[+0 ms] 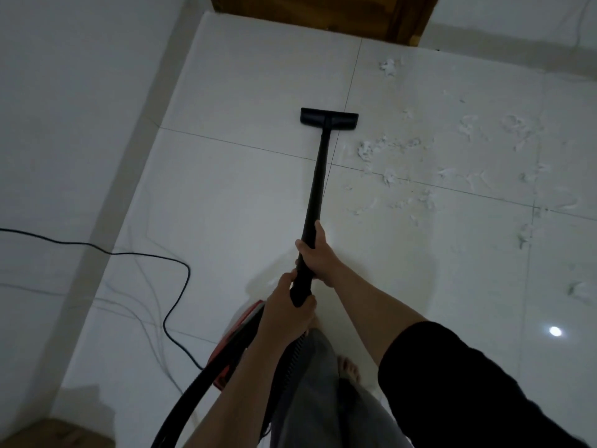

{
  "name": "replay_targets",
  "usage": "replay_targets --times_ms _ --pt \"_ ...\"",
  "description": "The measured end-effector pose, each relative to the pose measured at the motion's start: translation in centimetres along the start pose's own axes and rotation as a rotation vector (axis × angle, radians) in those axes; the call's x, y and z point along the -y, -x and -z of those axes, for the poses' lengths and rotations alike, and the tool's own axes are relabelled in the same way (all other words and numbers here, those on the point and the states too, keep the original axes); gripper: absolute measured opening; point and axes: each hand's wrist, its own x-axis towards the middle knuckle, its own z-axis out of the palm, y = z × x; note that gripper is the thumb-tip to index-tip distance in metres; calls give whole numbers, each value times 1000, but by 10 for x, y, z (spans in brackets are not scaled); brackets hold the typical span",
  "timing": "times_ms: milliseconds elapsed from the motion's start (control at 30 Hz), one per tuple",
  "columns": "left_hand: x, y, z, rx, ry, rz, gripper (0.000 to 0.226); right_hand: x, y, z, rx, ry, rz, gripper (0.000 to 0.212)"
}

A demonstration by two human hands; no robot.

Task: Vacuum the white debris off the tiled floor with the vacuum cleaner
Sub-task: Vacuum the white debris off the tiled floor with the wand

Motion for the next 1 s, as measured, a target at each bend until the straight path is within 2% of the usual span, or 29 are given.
replay_targets --times_ms 133,300,567,1000 --pt "18 26 -6 -33 -21 2 39 -23 20 -10 6 11 5 81" --pt "43 61 -13 -54 -17 -30 22 -49 50 -23 7 -12 7 81" --pt "99 113 -19 -49 7 -45 28 -91 107 -52 -9 34 -19 76" --pt "189 218 8 10 22 -98 16 -179 186 -134 -37 28 -12 76"
